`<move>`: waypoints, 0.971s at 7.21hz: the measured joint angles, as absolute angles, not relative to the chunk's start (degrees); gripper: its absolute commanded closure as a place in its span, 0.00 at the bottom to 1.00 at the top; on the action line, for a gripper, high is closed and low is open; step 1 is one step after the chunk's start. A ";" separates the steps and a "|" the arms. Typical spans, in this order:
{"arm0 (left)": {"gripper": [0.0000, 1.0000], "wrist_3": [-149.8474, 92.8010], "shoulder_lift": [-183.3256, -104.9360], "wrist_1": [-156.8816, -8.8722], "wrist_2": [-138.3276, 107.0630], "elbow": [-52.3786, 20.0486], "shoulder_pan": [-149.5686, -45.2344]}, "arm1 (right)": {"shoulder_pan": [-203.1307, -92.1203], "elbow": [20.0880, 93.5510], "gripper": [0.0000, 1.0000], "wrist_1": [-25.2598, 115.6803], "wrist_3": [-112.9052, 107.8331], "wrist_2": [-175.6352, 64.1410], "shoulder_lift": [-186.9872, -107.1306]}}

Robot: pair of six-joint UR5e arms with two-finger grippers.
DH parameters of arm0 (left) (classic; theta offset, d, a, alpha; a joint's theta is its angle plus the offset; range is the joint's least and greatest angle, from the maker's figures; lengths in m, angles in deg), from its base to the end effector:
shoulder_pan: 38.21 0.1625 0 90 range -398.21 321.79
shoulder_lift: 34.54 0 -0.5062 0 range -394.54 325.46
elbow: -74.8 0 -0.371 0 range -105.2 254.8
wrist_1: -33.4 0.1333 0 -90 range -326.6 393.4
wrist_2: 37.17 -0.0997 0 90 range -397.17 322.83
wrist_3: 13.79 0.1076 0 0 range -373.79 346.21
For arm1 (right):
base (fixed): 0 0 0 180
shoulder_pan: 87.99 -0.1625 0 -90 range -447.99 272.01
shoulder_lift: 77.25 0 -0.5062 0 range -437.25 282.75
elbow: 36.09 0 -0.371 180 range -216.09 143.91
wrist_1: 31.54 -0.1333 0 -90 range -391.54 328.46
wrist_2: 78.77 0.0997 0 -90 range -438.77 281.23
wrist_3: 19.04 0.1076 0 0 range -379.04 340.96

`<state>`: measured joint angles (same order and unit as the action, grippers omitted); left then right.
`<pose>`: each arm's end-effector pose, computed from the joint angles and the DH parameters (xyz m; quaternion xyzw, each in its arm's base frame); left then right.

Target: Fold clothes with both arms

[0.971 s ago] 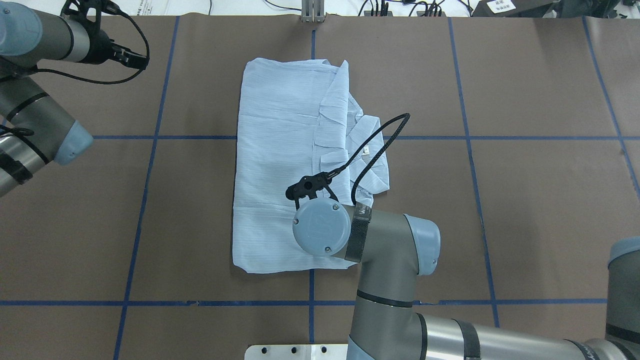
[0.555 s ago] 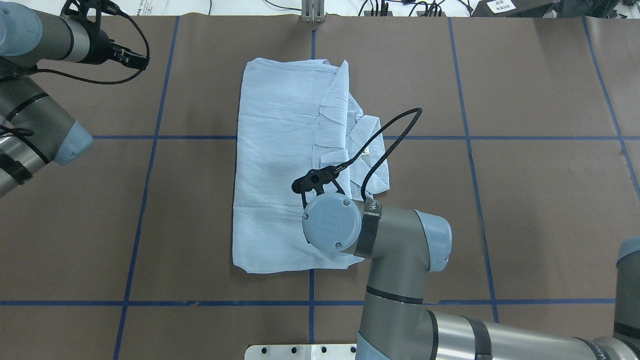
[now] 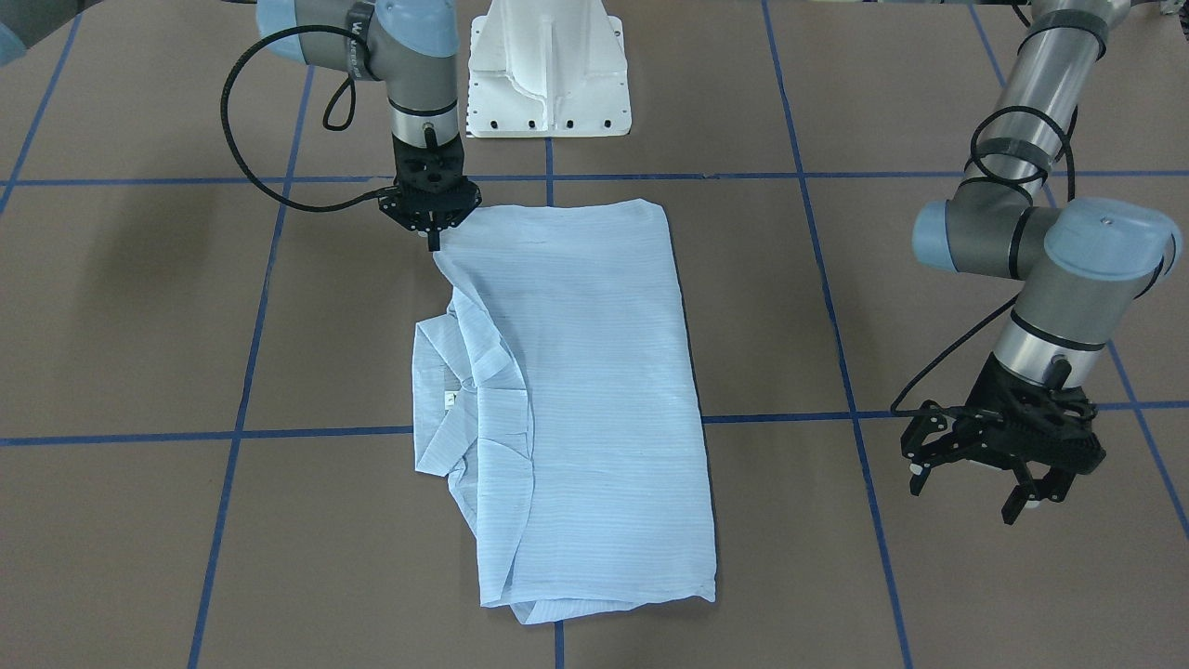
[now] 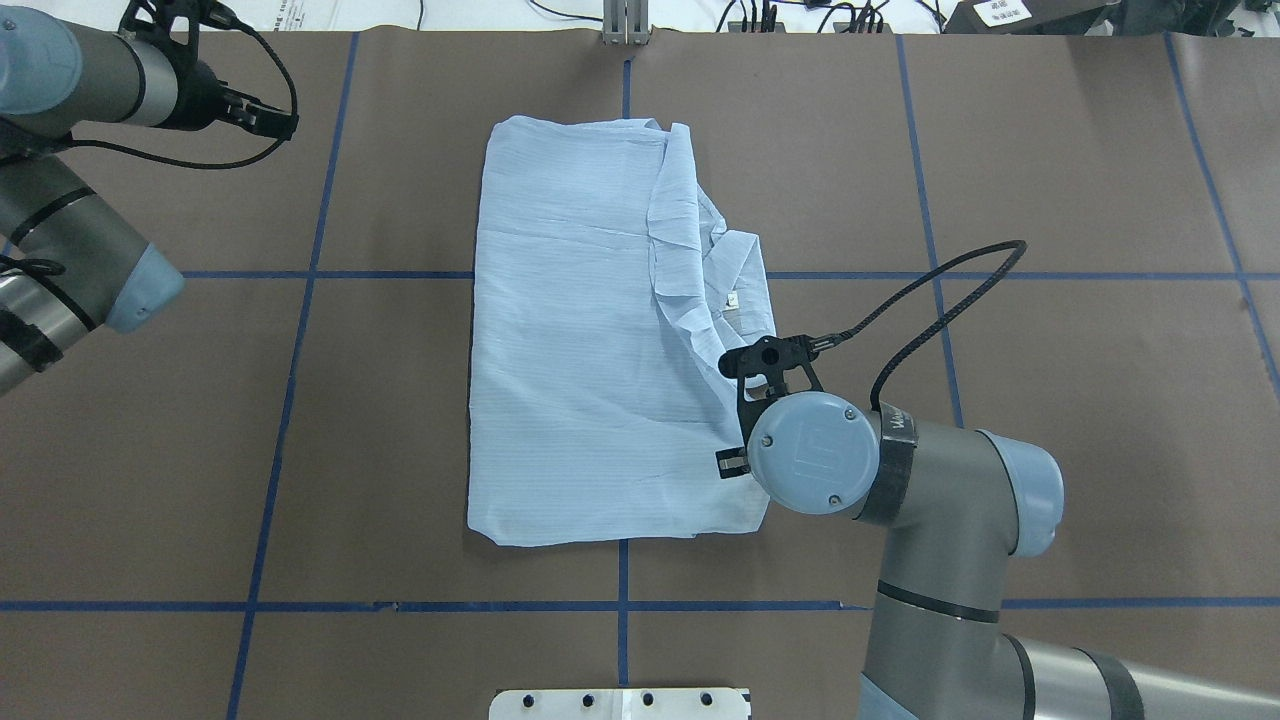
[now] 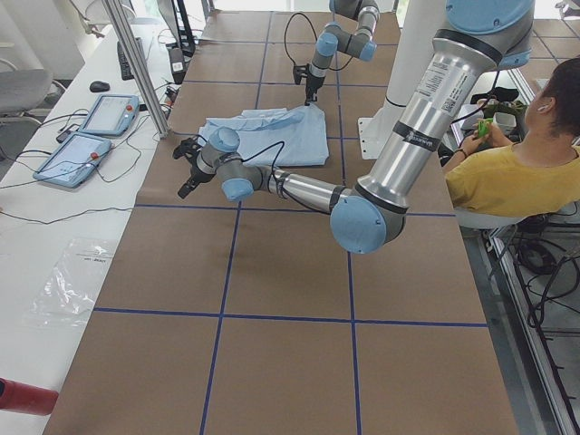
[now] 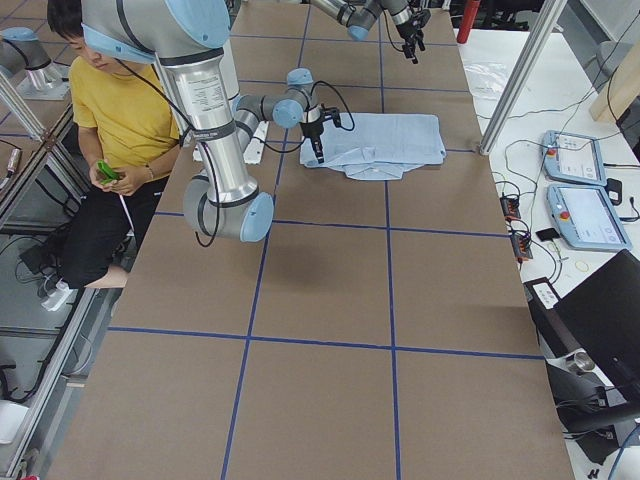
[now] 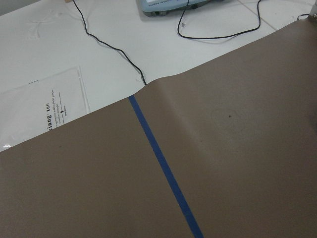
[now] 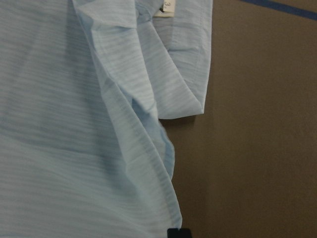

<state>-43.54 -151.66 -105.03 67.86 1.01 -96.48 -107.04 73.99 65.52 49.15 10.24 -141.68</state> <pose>0.2971 -0.6808 0.5101 0.3637 0.3485 0.0796 0.8602 -0.5446 -0.3311 0.3757 0.1230 -0.3068 -0.0199 0.9436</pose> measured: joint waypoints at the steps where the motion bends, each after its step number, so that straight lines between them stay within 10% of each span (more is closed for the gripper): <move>1: 0.00 -43.57 -151.64 -105.03 67.86 0.99 -96.48 | -106.29 73.97 0.09 65.50 54.17 9.53 -142.58; 7: 0.00 -43.50 -151.60 -105.02 67.97 1.10 -96.39 | -111.30 69.79 0.00 61.78 58.70 6.46 -138.02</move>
<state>-43.50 -151.60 -105.02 67.97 1.10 -96.39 -111.30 69.79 61.78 58.70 6.46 -138.02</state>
